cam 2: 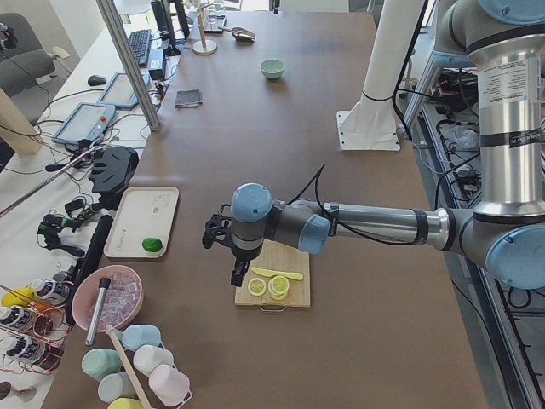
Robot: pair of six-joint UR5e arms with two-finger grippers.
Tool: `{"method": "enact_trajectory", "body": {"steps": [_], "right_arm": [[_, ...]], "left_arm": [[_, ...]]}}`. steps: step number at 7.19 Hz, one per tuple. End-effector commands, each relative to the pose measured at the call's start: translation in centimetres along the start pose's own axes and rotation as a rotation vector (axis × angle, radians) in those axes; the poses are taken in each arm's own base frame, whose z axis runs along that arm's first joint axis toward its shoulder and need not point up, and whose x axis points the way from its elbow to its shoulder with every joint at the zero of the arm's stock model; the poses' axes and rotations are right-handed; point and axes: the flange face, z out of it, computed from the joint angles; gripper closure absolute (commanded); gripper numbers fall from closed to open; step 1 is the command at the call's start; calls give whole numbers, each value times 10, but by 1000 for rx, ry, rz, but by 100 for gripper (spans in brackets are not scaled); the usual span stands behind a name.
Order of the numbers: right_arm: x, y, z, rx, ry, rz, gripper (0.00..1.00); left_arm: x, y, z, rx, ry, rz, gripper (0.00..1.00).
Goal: Place spoon in bowl
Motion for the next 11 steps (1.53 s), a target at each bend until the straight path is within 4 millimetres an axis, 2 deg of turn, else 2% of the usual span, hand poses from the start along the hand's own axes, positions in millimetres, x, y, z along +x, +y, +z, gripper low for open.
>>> {"method": "enact_trajectory", "body": {"steps": [1,2,3,5,7,9,11], "right_arm": [[-1,0,1,-3,-2,5,0],[-9,-3,9,-18,-16,11,0],[-28,-13,17,-24,-25,28,1],[-90,-31,58,-16,-26,144,5],[-151,-42,99,-19,-5,180,6],[-185,-45,122,-43,-1,188,6],[-203,-54,148,-63,16,215,6]], "left_arm": [[0,2,1,-1,3,-3,2],[0,2,1,-1,3,-3,2],[0,2,2,-2,3,-2,2],[2,1,3,-5,4,-4,2],[4,-1,4,-4,4,-44,2],[14,-5,10,-15,10,-76,2],[15,-5,10,-18,11,-78,2]]}}
